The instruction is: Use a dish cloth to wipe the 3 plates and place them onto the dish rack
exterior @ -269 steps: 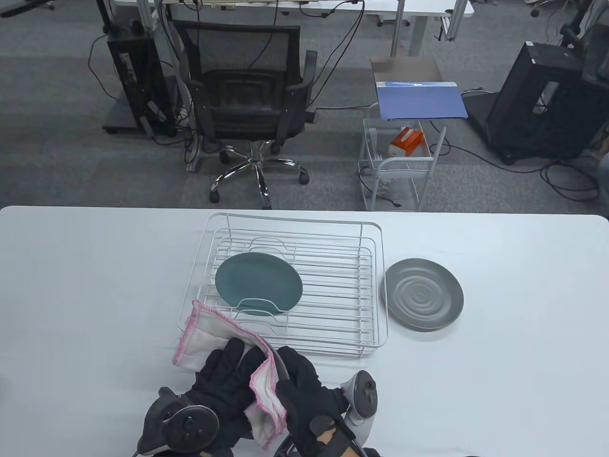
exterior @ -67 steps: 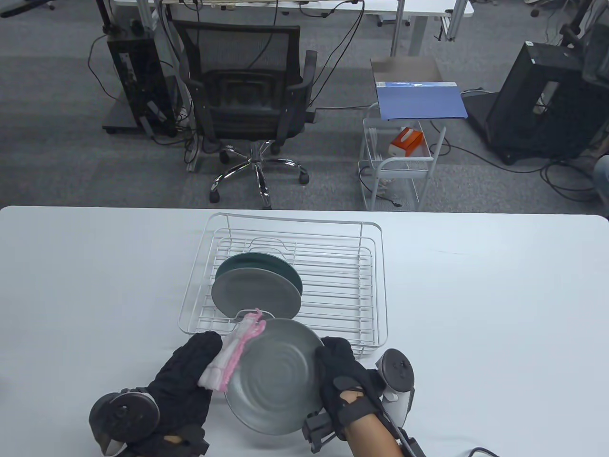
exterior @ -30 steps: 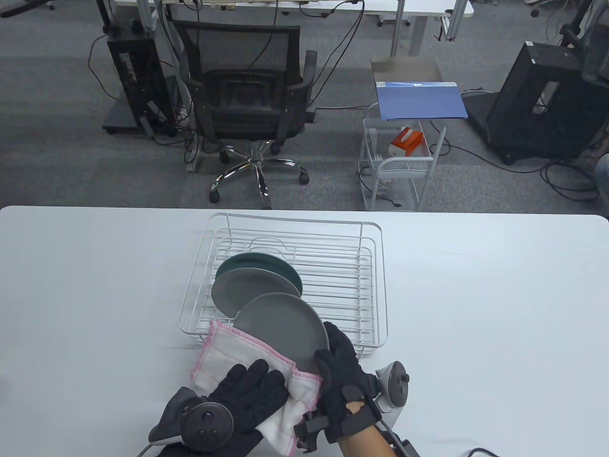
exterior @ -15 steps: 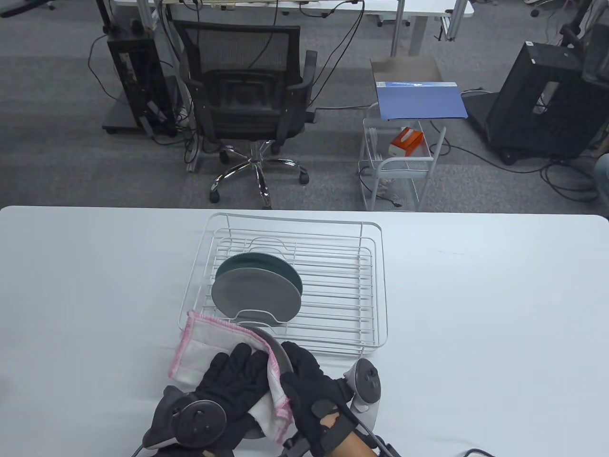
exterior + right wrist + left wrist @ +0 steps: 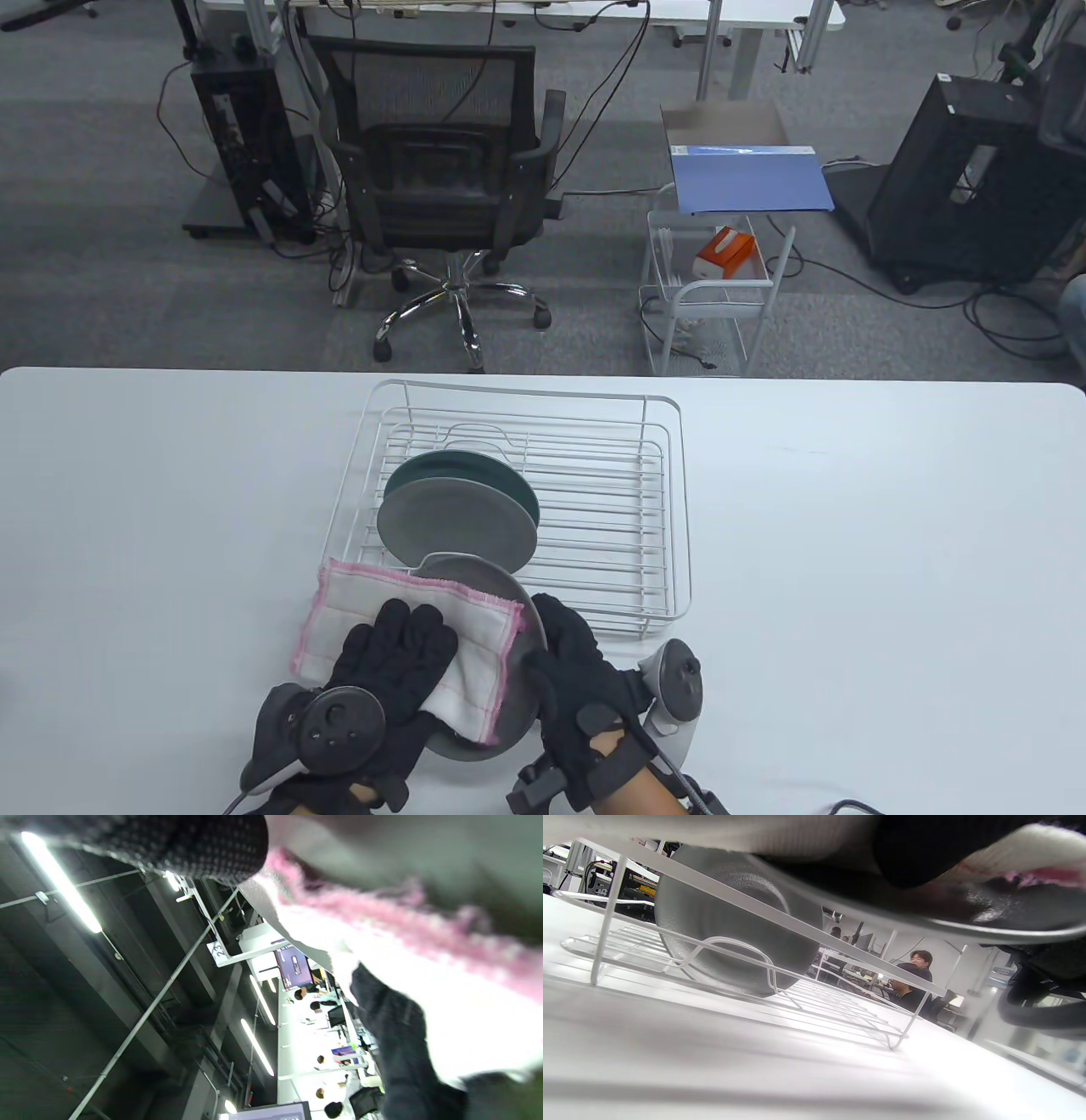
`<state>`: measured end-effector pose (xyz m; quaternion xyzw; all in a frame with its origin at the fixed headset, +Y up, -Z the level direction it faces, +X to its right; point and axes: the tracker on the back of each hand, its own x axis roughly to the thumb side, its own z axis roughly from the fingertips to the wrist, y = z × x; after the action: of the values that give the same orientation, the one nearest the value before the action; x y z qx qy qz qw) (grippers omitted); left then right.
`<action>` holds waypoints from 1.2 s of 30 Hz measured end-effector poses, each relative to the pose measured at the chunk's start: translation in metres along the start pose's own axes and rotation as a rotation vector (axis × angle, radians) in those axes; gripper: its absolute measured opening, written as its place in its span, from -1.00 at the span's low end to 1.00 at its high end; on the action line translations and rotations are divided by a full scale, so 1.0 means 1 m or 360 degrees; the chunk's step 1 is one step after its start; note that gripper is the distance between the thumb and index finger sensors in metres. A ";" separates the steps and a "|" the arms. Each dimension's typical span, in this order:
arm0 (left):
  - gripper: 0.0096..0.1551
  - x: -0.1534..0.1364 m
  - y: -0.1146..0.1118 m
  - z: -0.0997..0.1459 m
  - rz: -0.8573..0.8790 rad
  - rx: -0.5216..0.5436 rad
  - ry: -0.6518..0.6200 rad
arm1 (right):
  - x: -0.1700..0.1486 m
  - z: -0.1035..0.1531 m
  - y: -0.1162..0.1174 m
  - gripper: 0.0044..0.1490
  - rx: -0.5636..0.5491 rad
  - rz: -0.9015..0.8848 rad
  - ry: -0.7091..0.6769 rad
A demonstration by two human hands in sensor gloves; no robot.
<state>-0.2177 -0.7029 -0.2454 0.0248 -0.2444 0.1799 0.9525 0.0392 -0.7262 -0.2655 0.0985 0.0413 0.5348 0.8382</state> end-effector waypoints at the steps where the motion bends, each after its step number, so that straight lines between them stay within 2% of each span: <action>1: -0.33 0.001 0.000 0.000 0.0004 -0.0006 -0.0009 | 0.002 0.000 -0.001 -0.22 -0.0016 -0.0010 -0.0017; 6: -0.33 0.009 -0.005 0.000 0.0052 -0.0088 -0.0081 | 0.009 0.002 -0.010 -0.23 -0.0153 -0.0085 -0.0131; 12: -0.33 0.021 -0.014 -0.001 0.0104 -0.0215 -0.0200 | 0.008 0.002 -0.014 -0.23 -0.0239 -0.0139 -0.0208; 15: -0.33 0.026 -0.017 -0.001 0.0160 -0.0270 -0.0281 | 0.005 0.002 -0.013 -0.24 -0.0215 -0.0144 -0.0209; 21: -0.34 0.034 -0.020 0.000 0.0166 -0.0274 -0.0396 | -0.002 0.001 -0.001 -0.23 -0.0053 -0.0074 -0.0199; 25: -0.35 0.033 -0.019 0.001 0.0153 -0.0230 -0.0400 | -0.007 0.000 0.008 -0.23 0.0053 -0.0013 -0.0169; 29: -0.35 0.030 -0.015 0.002 0.0045 -0.0118 -0.0329 | -0.010 0.002 0.018 -0.24 0.0162 0.0307 -0.0199; 33: -0.36 0.025 -0.009 0.004 0.0004 0.0014 -0.0259 | -0.012 0.001 0.021 -0.25 0.0209 0.0214 -0.0149; 36: -0.36 0.023 -0.006 0.005 -0.0014 0.0068 -0.0218 | -0.011 0.001 0.021 -0.25 0.0224 0.0256 -0.0146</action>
<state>-0.1991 -0.7013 -0.2298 0.0584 -0.3051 0.1788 0.9336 0.0165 -0.7276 -0.2610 0.1846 0.0322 0.5912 0.7845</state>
